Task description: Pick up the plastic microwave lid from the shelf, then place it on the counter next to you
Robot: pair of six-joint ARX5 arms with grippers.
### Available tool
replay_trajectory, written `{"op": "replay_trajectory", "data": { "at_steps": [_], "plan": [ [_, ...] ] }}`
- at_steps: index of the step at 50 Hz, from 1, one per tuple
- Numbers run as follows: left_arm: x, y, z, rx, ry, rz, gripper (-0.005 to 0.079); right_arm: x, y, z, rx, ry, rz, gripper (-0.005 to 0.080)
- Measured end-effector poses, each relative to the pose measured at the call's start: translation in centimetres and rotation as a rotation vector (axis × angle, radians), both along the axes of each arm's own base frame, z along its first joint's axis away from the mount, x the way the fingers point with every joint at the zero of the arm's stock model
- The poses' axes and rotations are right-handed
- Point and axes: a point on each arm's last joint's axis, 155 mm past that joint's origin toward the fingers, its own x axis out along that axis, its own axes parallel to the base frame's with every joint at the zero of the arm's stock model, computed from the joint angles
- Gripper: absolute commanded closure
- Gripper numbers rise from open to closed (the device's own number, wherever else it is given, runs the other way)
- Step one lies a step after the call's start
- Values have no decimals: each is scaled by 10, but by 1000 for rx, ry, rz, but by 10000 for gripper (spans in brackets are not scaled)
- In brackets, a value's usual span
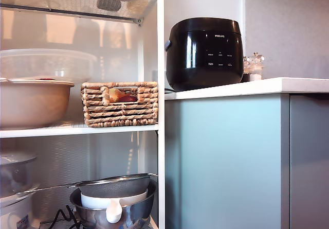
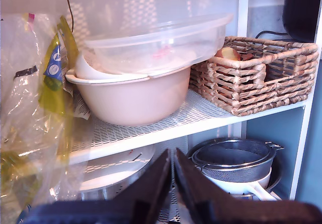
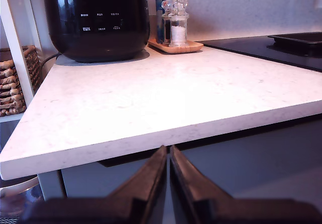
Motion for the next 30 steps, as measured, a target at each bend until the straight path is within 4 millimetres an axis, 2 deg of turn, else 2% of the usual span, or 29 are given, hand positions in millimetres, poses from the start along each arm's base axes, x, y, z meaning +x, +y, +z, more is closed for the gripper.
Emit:
{"op": "replay_trajectory", "data": {
  "at_steps": [2,4,6,14,21,25,30],
  "plan": [
    [-1,-8,-2,-36,13,-40,764,0,5,-3,23,14,19,765],
    [-3,-23,-7,-110,51,-124,764,-4,20,-13,47,81,82,765],
    [-4,-28,-9,-123,61,-146,764,-7,33,-14,47,103,136,764],
    [-4,-31,-9,-128,62,-164,764,-7,29,-6,48,88,119,764],
    [-6,-40,-7,-130,60,-212,764,-7,33,2,51,54,144,765],
    [-8,-42,1,-128,48,-228,763,-9,41,5,52,47,190,765],
    [-13,-45,27,-122,-5,-247,763,-12,55,7,53,46,267,765]
  ]
}}
